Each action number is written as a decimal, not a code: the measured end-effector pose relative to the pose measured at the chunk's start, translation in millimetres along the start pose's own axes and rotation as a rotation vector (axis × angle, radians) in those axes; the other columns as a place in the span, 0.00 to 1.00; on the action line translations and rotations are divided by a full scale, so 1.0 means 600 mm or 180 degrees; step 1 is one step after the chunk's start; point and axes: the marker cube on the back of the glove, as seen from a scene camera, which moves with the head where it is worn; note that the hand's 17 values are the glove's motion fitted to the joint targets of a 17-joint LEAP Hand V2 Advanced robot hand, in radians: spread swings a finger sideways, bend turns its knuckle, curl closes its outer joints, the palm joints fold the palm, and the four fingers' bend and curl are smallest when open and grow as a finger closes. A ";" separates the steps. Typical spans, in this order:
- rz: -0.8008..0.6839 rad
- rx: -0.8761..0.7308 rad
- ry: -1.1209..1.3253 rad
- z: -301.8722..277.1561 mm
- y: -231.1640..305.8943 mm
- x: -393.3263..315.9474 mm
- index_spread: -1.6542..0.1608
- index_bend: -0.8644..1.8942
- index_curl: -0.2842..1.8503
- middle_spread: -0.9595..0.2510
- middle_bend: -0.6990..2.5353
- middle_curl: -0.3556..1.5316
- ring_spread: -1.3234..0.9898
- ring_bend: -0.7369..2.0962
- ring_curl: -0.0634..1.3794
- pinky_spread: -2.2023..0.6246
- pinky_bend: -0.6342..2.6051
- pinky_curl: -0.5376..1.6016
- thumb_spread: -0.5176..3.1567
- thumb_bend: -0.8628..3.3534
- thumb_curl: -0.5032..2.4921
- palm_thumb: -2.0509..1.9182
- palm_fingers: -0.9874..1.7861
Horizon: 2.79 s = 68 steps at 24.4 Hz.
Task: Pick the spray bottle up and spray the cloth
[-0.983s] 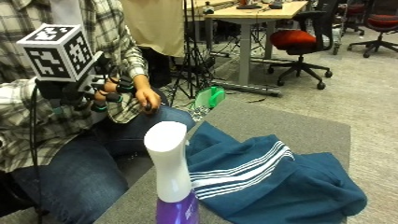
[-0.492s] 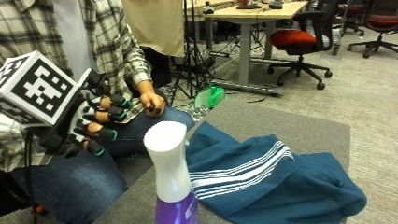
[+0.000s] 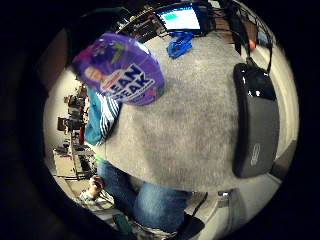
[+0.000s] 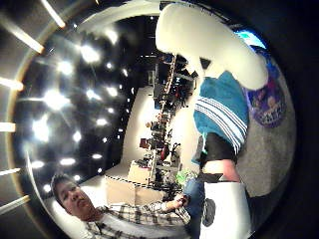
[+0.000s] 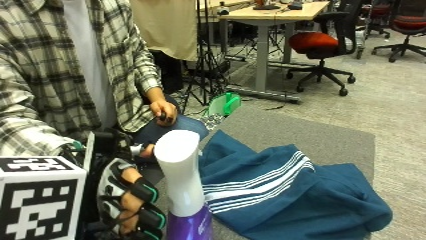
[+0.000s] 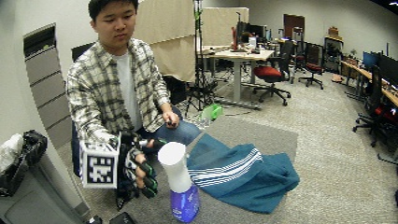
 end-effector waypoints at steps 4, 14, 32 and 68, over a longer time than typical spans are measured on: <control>0.0334 0.0355 -0.0342 0.013 -0.050 0.025 0.73 0.35 0.23 0.76 0.28 0.31 0.61 0.43 0.22 0.85 0.42 0.38 0.42 0.23 0.32 0.71 0.40; 0.0283 0.0568 -0.0895 0.024 -0.137 0.046 0.73 0.35 0.22 0.75 0.33 0.36 0.58 0.46 0.24 0.84 0.39 0.36 0.40 0.23 0.34 0.75 0.49; -0.0062 0.1242 -0.1097 0.038 -0.196 0.050 0.75 0.40 0.28 0.66 0.38 0.42 0.50 0.49 0.31 0.74 0.39 0.39 0.27 0.20 0.38 0.79 0.79; -0.0997 0.0129 0.0643 0.087 -0.270 -0.168 0.74 0.38 0.36 0.65 0.37 0.46 0.48 0.47 0.36 0.72 0.37 0.43 0.20 0.20 0.41 0.80 0.80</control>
